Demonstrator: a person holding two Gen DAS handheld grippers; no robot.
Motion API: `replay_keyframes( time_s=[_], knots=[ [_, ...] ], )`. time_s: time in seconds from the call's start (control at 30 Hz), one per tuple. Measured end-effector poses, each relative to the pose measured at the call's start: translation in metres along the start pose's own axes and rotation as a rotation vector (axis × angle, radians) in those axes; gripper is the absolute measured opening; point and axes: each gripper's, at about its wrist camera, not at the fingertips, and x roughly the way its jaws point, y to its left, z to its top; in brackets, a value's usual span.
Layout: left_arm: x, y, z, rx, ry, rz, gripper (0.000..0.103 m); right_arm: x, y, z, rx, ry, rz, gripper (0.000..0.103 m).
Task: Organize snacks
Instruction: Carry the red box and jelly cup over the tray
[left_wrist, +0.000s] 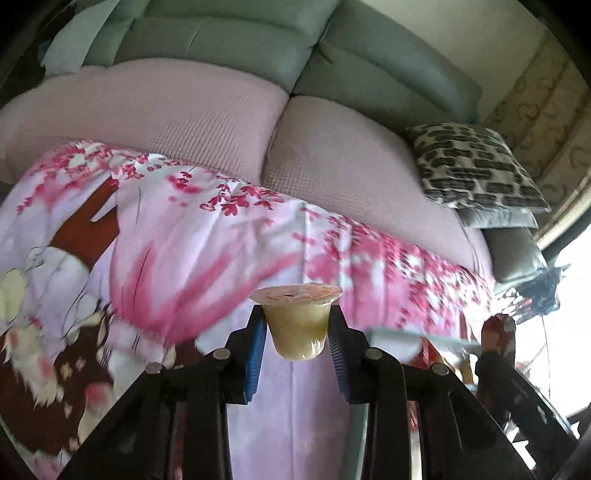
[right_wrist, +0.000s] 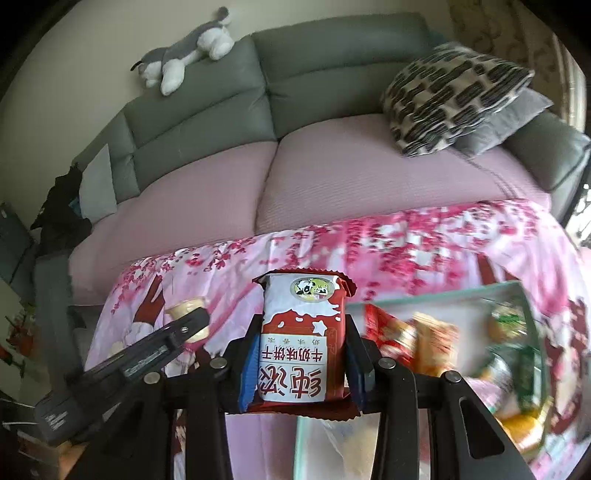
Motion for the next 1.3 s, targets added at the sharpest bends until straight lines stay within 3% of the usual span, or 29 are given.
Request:
replay_keyframes(
  time_s=[0.27, 0.47, 0.73, 0.97, 1.3],
  knots=[
    [-0.055, -0.040, -0.046, 0.082, -0.044, -0.023, 0.035, -0.052, -0.012, -0.028, 0.009, -0.048, -0.045, 0.042],
    [-0.068, -0.058, -0.078, 0.114, -0.059, -0.033, 0.035, -0.064, -0.032, -0.055, 0.041, -0.051, -0.069, 0.042],
    [-0.050, -0.068, -0.119, 0.156, -0.028, -0.045, 0.035, -0.041, -0.075, -0.088, 0.152, -0.005, -0.185, 0.042],
    [-0.016, -0.088, -0.146, 0.237, 0.004, -0.050, 0.035, -0.012, -0.093, -0.113, 0.172, 0.057, -0.208, 0.042],
    [0.003, -0.089, -0.160, 0.278, 0.024, -0.059, 0.036, 0.000, -0.098, -0.123, 0.167, 0.061, -0.224, 0.043]
  ],
)
